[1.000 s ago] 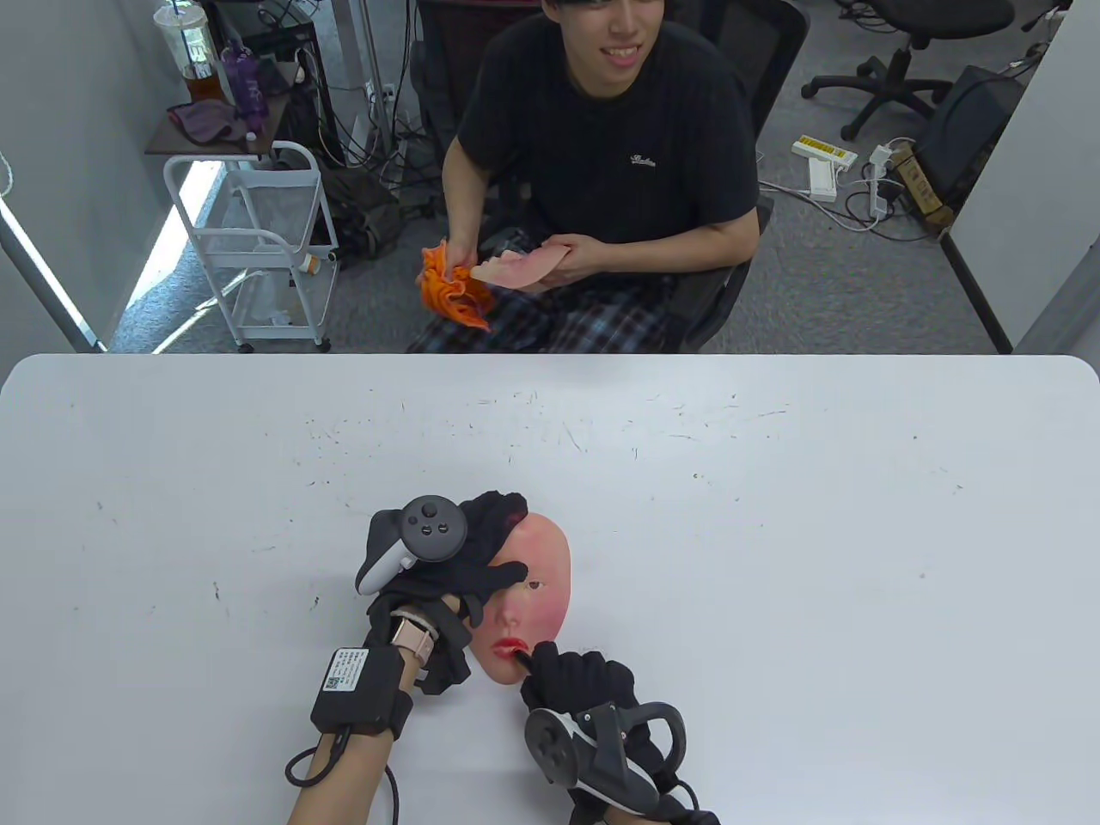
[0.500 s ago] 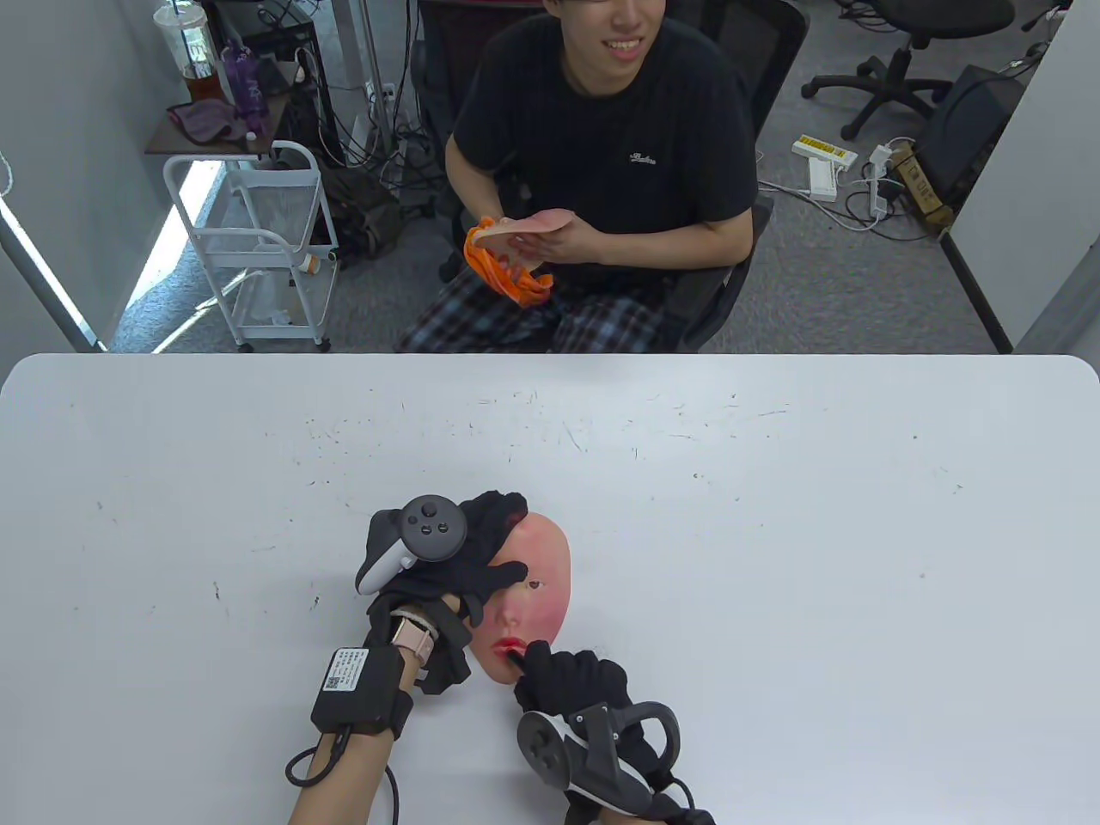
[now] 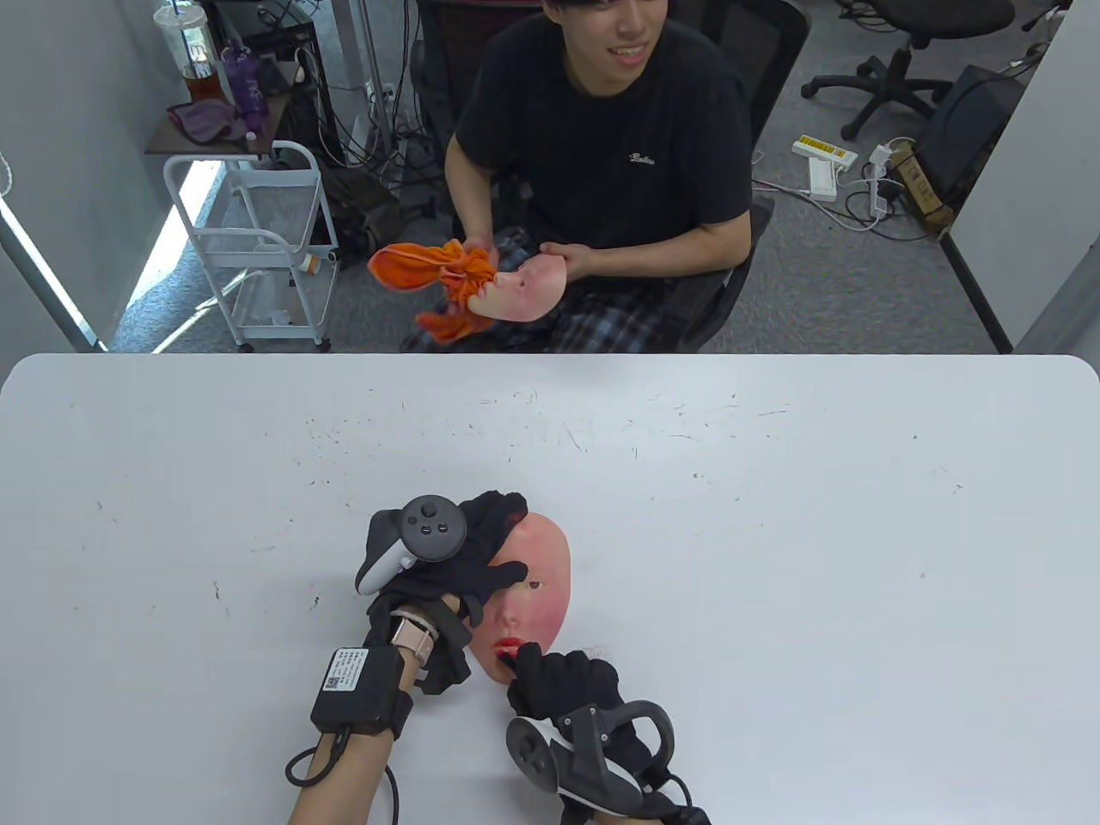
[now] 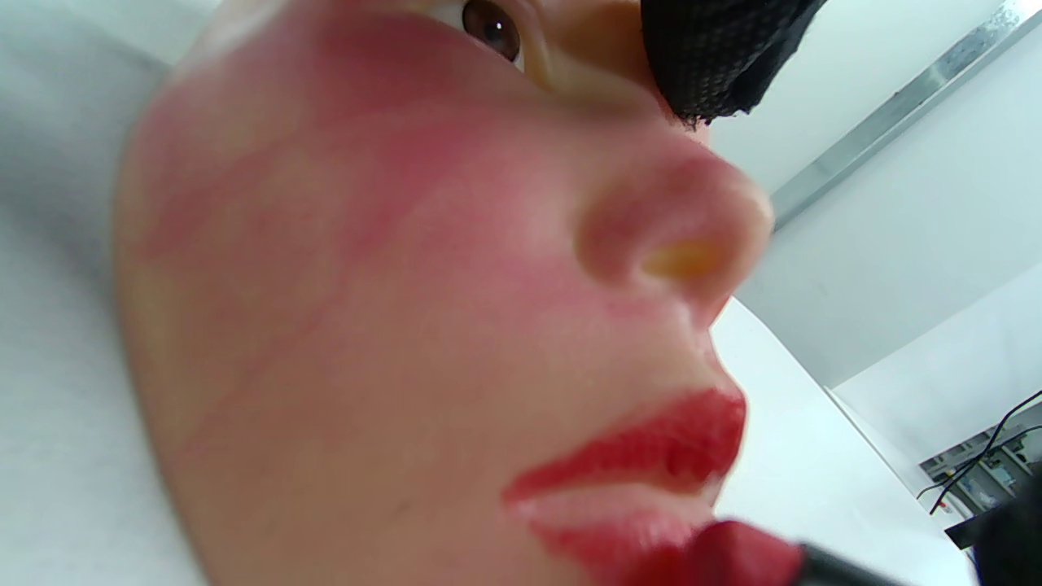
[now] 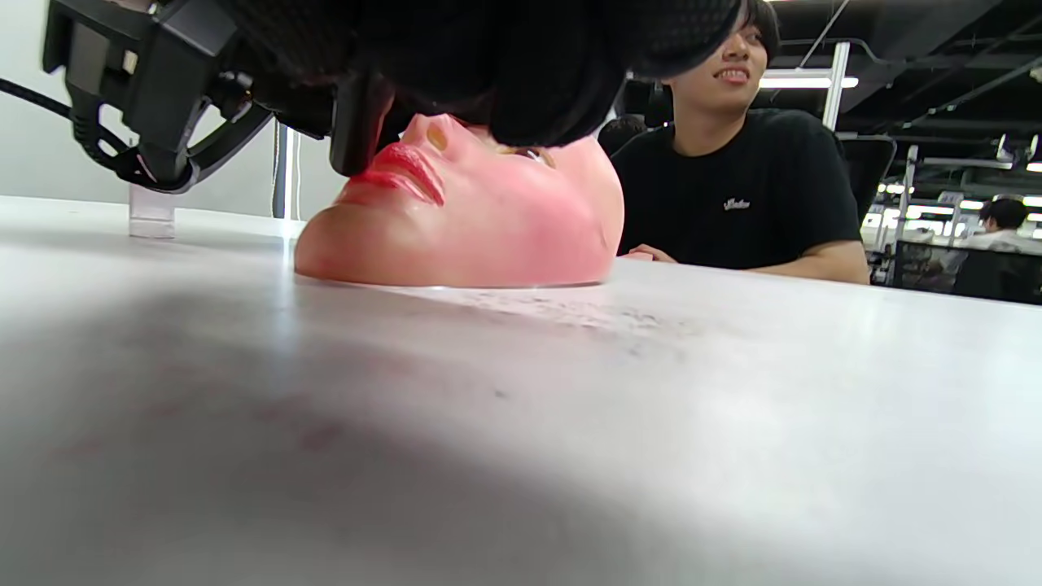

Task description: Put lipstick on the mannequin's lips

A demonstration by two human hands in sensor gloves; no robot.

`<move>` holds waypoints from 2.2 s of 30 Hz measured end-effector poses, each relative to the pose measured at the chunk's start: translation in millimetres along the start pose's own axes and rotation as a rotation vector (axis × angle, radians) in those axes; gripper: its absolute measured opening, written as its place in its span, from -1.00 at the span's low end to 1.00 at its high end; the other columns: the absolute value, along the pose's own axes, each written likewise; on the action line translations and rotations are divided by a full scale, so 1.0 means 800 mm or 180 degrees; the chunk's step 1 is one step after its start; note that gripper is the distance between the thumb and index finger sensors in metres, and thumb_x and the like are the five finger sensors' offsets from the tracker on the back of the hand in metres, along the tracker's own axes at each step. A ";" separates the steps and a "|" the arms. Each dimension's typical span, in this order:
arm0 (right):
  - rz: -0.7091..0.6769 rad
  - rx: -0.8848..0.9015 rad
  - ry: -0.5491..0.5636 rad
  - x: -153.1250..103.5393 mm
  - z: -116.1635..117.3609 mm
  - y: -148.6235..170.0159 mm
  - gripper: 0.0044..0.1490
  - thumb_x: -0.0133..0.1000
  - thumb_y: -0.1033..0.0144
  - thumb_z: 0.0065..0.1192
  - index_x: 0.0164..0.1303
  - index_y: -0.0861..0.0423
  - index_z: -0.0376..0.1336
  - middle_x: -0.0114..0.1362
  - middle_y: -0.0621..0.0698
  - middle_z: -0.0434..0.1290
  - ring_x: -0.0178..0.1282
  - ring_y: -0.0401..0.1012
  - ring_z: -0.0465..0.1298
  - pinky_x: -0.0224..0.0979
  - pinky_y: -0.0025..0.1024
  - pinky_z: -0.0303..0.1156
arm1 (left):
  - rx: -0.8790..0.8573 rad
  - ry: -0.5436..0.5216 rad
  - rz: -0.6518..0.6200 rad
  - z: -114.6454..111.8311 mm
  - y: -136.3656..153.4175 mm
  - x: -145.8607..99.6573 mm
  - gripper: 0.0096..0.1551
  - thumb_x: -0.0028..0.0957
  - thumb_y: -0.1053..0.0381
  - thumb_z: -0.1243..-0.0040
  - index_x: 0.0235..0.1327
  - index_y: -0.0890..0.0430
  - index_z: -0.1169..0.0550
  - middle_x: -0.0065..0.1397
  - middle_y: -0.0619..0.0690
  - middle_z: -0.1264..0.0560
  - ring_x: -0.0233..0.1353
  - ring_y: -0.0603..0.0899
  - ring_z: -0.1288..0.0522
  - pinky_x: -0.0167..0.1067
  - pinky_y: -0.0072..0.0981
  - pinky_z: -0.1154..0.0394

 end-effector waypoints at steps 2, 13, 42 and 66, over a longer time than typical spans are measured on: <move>0.0070 -0.0062 0.0055 -0.002 -0.002 0.005 -0.36 0.05 -0.01 0.23 0.24 0.11 0.39 -0.17 -0.07 0.58 -0.07 -0.09 0.58 0.12 -0.12 0.45 | -0.0001 -0.0001 0.0001 0.000 0.000 0.000 0.01 0.10 -0.22 -0.19 0.66 -0.40 0.12 0.78 -0.17 0.26 0.72 0.21 0.29 0.61 0.28 0.17; -0.0054 -0.0258 0.0048 0.002 -0.001 -0.015 -0.36 0.06 -0.01 0.23 0.25 0.11 0.38 -0.15 -0.08 0.58 -0.06 -0.09 0.57 0.13 -0.12 0.45 | -0.0020 0.0001 -0.0008 0.000 0.000 0.000 0.01 0.10 -0.22 -0.19 0.65 -0.40 0.12 0.78 -0.18 0.26 0.72 0.20 0.30 0.61 0.28 0.17; -0.0158 -0.0579 0.0069 0.005 0.000 -0.034 -0.36 0.05 -0.01 0.24 0.24 0.11 0.39 -0.17 -0.07 0.58 -0.08 -0.08 0.58 0.11 -0.12 0.45 | -0.0009 0.0001 0.0004 -0.001 0.001 0.000 0.01 0.10 -0.23 -0.18 0.65 -0.40 0.13 0.78 -0.18 0.26 0.72 0.20 0.30 0.61 0.28 0.17; 0.0381 0.0515 -0.0155 -0.002 0.008 0.033 -0.36 0.06 0.00 0.23 0.23 0.13 0.40 -0.17 -0.07 0.58 -0.08 -0.08 0.58 0.10 -0.11 0.45 | -0.0002 0.0006 0.0016 -0.001 0.001 0.001 0.01 0.10 -0.23 -0.18 0.65 -0.41 0.13 0.78 -0.18 0.26 0.72 0.20 0.30 0.61 0.28 0.17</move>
Point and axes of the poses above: the tracker on the back of each hand, its own y axis roughly to the little-finger side, its own x axis roughly from the wrist to the fingertips, z = x × y, the point moved 4 cm from there along x, roughly from the wrist to the fingertips
